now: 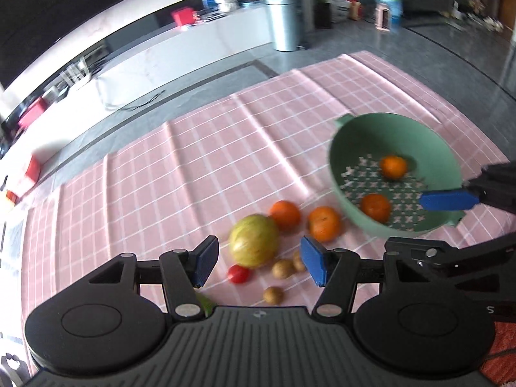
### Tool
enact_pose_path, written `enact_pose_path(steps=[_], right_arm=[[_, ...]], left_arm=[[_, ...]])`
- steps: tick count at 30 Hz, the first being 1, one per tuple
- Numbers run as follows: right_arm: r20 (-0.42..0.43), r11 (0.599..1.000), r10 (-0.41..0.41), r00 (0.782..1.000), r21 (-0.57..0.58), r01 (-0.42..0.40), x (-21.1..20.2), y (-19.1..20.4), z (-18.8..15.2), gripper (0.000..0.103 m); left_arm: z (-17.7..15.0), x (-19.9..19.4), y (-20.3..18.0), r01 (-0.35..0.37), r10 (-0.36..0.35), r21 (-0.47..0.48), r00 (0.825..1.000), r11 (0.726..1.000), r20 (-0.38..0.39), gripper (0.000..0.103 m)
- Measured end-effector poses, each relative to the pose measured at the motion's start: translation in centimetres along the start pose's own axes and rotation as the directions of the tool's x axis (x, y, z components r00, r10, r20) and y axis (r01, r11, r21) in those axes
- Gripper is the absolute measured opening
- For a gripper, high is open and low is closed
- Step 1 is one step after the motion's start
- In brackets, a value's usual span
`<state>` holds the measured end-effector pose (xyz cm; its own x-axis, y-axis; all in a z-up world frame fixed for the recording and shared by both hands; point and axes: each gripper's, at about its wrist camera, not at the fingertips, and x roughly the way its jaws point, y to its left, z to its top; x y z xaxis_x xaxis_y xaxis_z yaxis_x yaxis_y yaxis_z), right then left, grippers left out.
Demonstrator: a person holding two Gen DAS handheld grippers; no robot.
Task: Organize fruits
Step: 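Move the left gripper back to the large yellow-green pear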
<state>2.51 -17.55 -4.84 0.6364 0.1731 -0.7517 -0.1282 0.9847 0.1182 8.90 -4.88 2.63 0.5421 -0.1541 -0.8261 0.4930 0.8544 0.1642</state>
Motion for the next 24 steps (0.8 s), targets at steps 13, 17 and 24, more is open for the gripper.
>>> enact_pose_path(steps=[13, 17, 24], right_arm=[[0.035, 0.989, -0.006, 0.999, 0.146, 0.001, 3.5, 6.0, -3.1, 0.048], [0.020, 0.981, -0.085, 0.996, 0.175, 0.081, 5.0, 5.9, -3.3, 0.046], [0.047, 0.903, -0.192, 0.980, 0.399, 0.158, 7.0, 4.5, -4.5, 0.045]], left_arm=[[-5.2, 0.7, 5.2, 0.045, -0.042, -0.181, 0.999, 0.982, 0.019, 0.069], [-4.7, 2.0, 4.0, 0.092, -0.087, -0.120, 0.995, 0.988, 0.053, 0.069], [-4.1, 6.0, 2.7, 0.128, -0.126, -0.040, 0.990, 0.991, 0.059, 0.073]])
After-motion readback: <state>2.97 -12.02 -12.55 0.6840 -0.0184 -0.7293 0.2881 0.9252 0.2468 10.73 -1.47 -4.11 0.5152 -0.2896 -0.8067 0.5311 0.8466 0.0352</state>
